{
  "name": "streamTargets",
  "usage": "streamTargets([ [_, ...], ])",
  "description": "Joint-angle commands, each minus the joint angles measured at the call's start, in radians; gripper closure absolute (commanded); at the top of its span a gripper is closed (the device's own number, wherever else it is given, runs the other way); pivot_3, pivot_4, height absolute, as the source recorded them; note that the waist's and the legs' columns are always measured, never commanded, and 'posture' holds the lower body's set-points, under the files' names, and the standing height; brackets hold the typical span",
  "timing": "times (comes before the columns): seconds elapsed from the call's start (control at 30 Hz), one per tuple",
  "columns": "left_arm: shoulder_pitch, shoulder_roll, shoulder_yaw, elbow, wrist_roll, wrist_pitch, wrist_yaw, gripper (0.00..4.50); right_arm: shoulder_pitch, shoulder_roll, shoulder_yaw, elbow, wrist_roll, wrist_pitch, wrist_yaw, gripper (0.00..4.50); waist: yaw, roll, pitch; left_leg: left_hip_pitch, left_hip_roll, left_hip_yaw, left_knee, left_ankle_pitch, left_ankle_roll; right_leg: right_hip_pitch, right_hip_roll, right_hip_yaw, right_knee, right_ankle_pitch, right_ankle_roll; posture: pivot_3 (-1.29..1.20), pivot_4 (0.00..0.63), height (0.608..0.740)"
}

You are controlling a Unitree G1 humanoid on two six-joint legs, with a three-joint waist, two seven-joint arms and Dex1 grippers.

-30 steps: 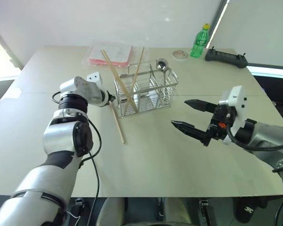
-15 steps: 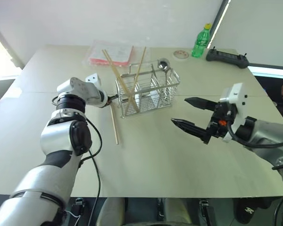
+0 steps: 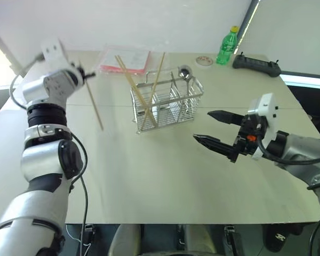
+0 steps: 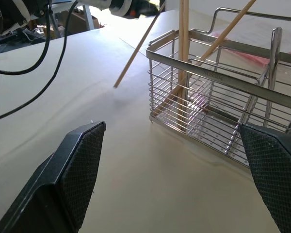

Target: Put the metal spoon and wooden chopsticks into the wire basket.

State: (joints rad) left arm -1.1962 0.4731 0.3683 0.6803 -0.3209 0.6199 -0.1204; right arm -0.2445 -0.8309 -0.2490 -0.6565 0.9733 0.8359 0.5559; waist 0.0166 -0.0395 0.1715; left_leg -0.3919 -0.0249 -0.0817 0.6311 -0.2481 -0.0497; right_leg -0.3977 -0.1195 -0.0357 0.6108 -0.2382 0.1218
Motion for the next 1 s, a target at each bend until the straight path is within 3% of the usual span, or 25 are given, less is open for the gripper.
streamTargets([
  [0.03,-0.036,0.017,0.058,-0.297,-0.148,-0.066,-0.142,4.48,-0.023,-0.018,-0.026,-0.002,0.031,0.009,0.005,0.00,-0.005,0.001,-0.001,0.000,0.000,0.000,0.000,0.000,0.000,0.000,0.000,0.000,0.000,0.000,0.000,0.00,0.150,0.690],
  [0.17,-0.068,0.053,0.093,-0.474,-0.309,0.020,-0.241,4.48,-0.012,-0.046,-0.050,0.006,0.039,0.019,0.019,0.00,-0.012,0.005,-0.001,0.001,0.001,0.001,-0.001,0.000,0.000,0.000,0.000,0.001,0.000,0.000,0.000,0.00,0.150,0.690],
  [0.33,-0.095,0.077,0.056,-0.558,-0.406,0.104,-0.309,4.48,0.013,-0.066,-0.074,0.015,0.033,0.021,0.034,0.00,-0.005,0.006,-0.001,0.003,0.001,0.001,0.001,0.000,0.001,0.002,0.001,0.001,0.001,0.000,0.000,0.00,0.150,0.690],
  [0.6,0.029,-0.058,-0.096,-0.666,-0.393,0.091,-0.345,4.48,0.020,-0.048,-0.076,-0.005,0.035,0.018,0.008,0.00,-0.003,0.006,-0.001,0.004,0.001,0.000,0.006,0.000,0.002,0.007,0.001,0.001,0.000,0.000,-0.001,0.00,0.150,0.690],
  [0.87,0.142,-0.087,-0.207,-0.711,-0.333,0.029,-0.411,4.48,0.045,-0.049,-0.117,-0.026,0.072,0.023,-0.033,0.00,-0.007,0.008,-0.001,0.002,0.001,0.001,0.000,0.000,0.003,0.001,0.002,0.002,0.001,0.000,-0.001,0.00,0.150,0.690],
  [1.0,0.210,-0.106,-0.228,-0.744,-0.329,0.019,-0.430,2.96,0.052,-0.048,-0.120,-0.034,0.084,0.022,-0.055,0.00,-0.004,0.008,-0.002,0.002,0.000,0.001,0.001,-0.001,0.004,0.002,0.001,0.002,0.001,0.000,-0.001,0.00,0.150,0.690],
])
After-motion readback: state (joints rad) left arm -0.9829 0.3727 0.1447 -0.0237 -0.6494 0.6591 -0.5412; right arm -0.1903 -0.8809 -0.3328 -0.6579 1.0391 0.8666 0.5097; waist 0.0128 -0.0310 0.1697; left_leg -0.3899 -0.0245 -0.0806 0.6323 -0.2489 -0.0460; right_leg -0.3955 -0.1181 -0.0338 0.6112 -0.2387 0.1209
